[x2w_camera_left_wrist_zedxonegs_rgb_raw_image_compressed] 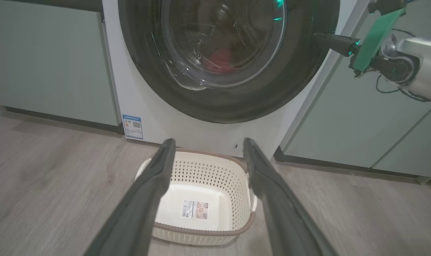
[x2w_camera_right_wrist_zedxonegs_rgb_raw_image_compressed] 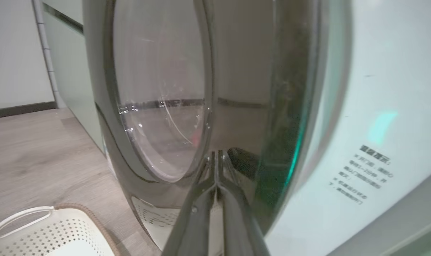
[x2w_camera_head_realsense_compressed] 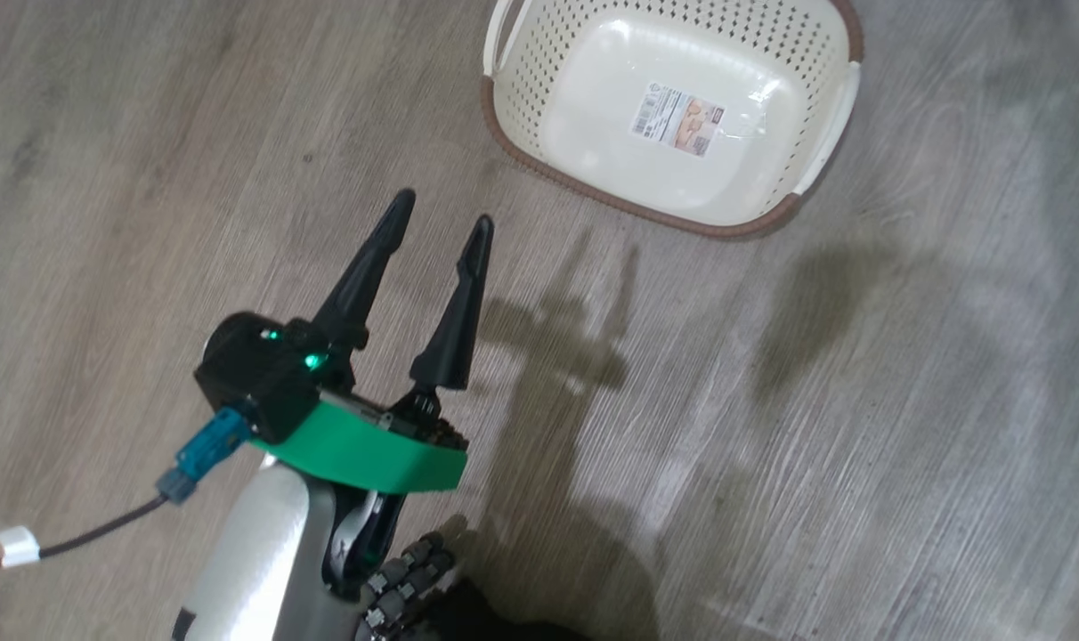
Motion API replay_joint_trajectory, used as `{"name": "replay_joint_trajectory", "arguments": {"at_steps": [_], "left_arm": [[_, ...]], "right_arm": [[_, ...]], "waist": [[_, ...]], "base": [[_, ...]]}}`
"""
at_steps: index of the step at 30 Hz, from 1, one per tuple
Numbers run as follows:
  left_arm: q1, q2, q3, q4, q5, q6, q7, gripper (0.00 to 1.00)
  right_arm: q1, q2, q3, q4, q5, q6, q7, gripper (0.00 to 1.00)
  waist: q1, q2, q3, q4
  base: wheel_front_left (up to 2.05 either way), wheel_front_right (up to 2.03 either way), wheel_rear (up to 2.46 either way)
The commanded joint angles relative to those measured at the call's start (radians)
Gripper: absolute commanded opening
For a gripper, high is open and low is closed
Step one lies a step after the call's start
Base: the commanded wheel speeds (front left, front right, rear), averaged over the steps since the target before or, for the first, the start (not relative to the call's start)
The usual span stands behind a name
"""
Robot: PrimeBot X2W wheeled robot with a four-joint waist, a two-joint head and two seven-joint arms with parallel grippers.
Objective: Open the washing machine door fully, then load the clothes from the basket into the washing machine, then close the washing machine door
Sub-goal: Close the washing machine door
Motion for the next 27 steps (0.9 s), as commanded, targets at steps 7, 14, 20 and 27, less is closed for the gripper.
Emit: {"name": "replay_joint_trajectory", "arguments": {"at_steps": [7,14,20,27], "left_arm": [[-0.045,0.011,0.044,-0.034,-0.016,0.019,-0.009,1.0],[-0.055,0.011,0.067,-0.028,-0.035,0.023,-0.009,1.0],[-0.051,0.011,0.063,-0.025,-0.047,0.026,-0.009,1.0],[-0.05,0.011,0.061,-0.012,-0.046,0.029,-0.009,1.0]], "right_arm": [[-0.15,0.006,-0.058,0.12,-0.088,-0.002,0.047,0.0],[-0.254,0.025,-0.143,0.246,-0.186,-0.002,0.043,0.0],[-0.289,0.056,-0.239,0.327,-0.239,-0.002,-0.003,0.0],[-0.245,0.104,-0.252,0.373,-0.282,-0.002,-0.07,0.0]], "waist": [[-0.0001,0.0,0.032,0.031],[-0.0001,0.0,0.04,0.054],[-0.0001,0.0,0.039,0.06],[-0.0001,0.0,0.006,0.04]], "base": [[0.0,0.0,0.0],[0.0,0.0,0.0],[0.0,0.0,0.0],[0.0,0.0,0.0]]}}
